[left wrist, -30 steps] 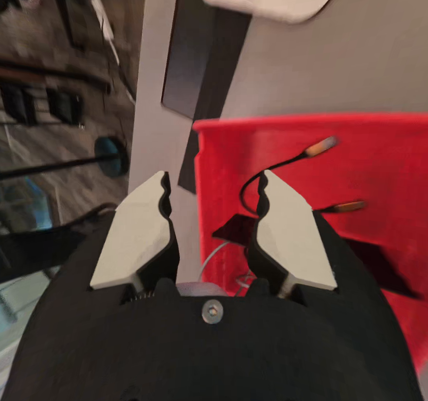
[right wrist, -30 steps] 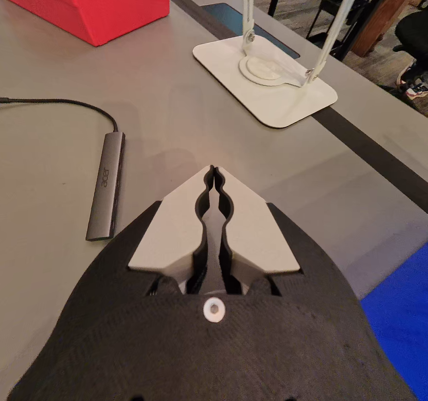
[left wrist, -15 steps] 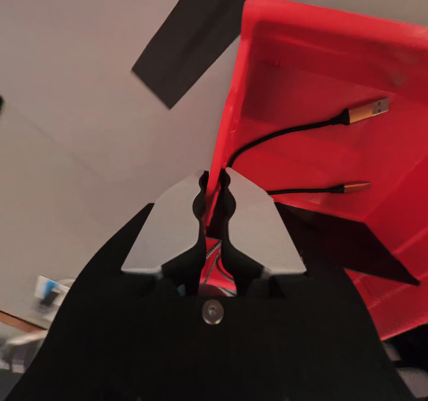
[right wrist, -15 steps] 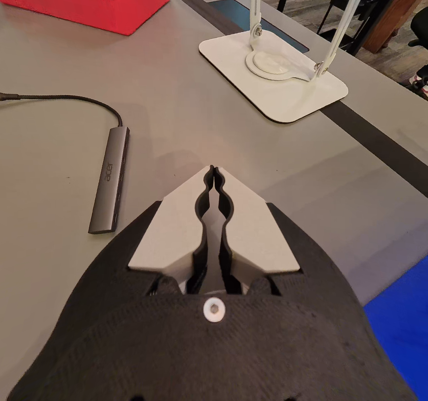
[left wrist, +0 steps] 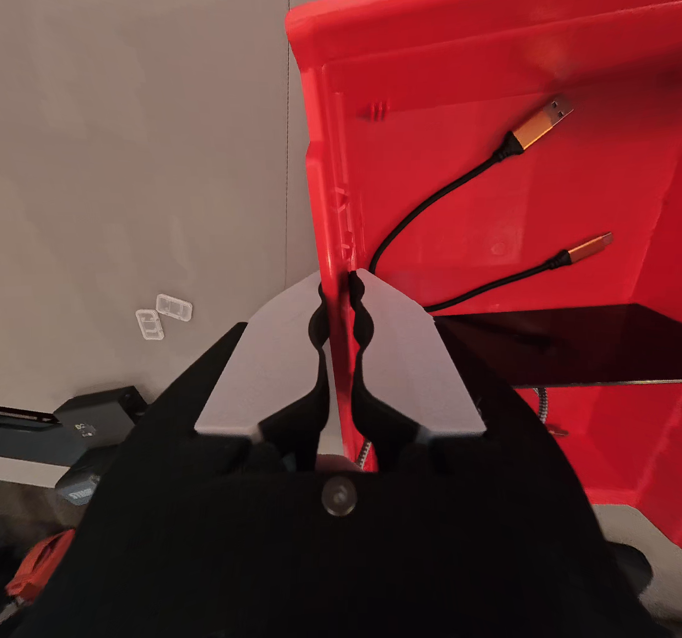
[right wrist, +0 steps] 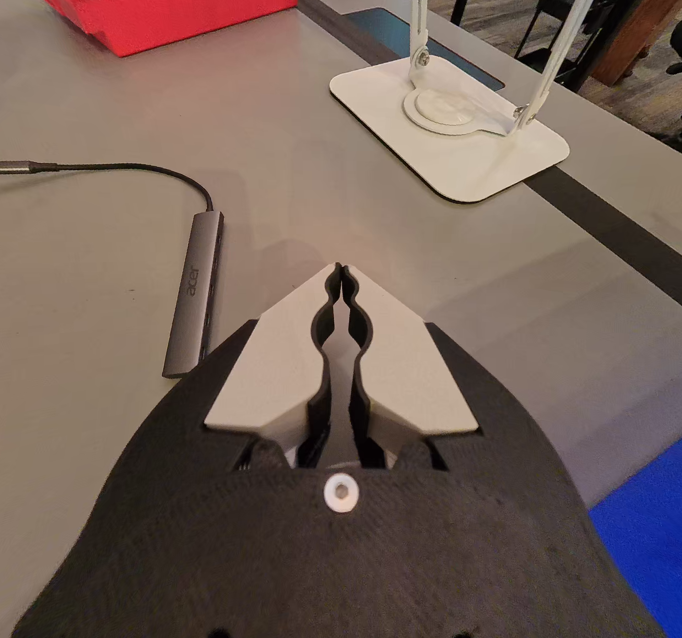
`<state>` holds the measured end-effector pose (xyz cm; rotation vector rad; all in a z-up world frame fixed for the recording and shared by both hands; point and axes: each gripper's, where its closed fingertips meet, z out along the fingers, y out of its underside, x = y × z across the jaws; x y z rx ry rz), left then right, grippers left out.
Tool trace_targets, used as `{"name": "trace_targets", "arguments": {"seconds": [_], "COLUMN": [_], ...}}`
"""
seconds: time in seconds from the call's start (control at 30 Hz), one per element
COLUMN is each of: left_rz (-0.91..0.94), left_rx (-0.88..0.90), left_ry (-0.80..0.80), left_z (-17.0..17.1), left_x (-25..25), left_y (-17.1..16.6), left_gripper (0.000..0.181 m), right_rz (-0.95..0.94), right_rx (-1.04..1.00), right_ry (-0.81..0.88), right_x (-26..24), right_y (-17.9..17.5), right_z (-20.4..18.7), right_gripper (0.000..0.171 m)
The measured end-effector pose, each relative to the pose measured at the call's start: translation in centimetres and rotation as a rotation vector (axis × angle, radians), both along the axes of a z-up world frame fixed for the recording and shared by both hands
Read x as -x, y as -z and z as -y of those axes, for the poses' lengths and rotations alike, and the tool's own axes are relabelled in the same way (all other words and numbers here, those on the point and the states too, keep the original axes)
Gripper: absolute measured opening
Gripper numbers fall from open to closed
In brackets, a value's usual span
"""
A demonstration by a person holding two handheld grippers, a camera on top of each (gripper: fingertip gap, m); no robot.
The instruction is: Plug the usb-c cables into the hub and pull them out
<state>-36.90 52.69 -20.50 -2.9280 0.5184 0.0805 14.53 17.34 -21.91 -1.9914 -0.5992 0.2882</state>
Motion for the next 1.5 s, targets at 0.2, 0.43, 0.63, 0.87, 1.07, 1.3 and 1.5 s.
{"name": "trace_targets", "arguments": {"seconds": [0.2, 0.43, 0.63, 0.87, 1.07, 1.3, 1.5], "left_rz": [-0.087, -0.345, -0.437, -0.337, -0.262, -0.122, -0.151], "left_rx": [-0.316, -0.406, -0.151, -0.178, -0.231, -0.406, -0.309], "left_ry": [0.248, 0.865, 0.658, 0.511, 0.474, 0.438, 0.414], "left_z": [-1.5, 7.3, 10.0, 10.1, 10.7, 10.3, 11.3], "left_x": [-1.6, -5.4, 2.1, 3.5, 2.8, 1.6, 2.4], "left_y": [-5.7, -9.5, -4.3, -2.7, -3.5, -6.8, -5.7], "left_gripper": [0.047, 0.042, 0.054, 0.021, 0.009, 0.000, 0.033], "right_rz": [-0.001, 0.011, 0.014, 0.012, 0.010, 0.006, 0.013], "right_rx": [-0.006, 0.005, 0.003, 0.007, 0.010, 0.009, 0.009], "right_ry": [0.012, 0.002, 0.005, -0.003, -0.006, -0.004, -0.003], "right_x": [-0.4, -0.3, -0.3, -0.3, -0.3, -0.3, -0.3], "right_y": [-0.1, 0.4, 0.4, 0.4, 0.5, 0.4, 0.5], "right_z": [0.0, 0.0, 0.0, 0.0, 0.0, 0.0, 0.1], "right_gripper": [0.000, 0.000, 0.000, 0.000, 0.000, 0.000, 0.000]}}
